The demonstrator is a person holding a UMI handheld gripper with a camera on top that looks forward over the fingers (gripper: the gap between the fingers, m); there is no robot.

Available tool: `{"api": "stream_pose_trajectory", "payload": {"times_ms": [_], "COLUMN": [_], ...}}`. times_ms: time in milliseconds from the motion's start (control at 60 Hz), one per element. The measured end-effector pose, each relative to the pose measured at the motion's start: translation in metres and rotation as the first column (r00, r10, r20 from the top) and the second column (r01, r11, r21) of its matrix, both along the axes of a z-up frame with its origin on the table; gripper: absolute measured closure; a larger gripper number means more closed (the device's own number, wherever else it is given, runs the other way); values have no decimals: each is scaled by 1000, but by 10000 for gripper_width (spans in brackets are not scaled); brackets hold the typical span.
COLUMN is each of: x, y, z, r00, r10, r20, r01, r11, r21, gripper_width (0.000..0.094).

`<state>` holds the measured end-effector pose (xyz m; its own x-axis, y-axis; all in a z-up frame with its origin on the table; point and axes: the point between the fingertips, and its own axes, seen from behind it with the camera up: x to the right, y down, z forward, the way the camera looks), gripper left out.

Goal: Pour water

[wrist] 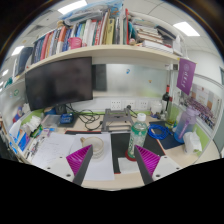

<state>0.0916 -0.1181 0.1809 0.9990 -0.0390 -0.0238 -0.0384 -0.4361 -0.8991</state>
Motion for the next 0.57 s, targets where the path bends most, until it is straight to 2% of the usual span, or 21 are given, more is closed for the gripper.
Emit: {"api": "stream_pose_trajectory", "payload": {"times_ms": [133, 567], "x": [-18, -10], "y": [-6, -4], "z": [12, 24], "r00": [999, 999], "r10": [47, -7], "r20": [6, 51], "r01": [-47, 4], "r11": [999, 999], "r21": [4, 43], "gripper_width": [80, 83]}}
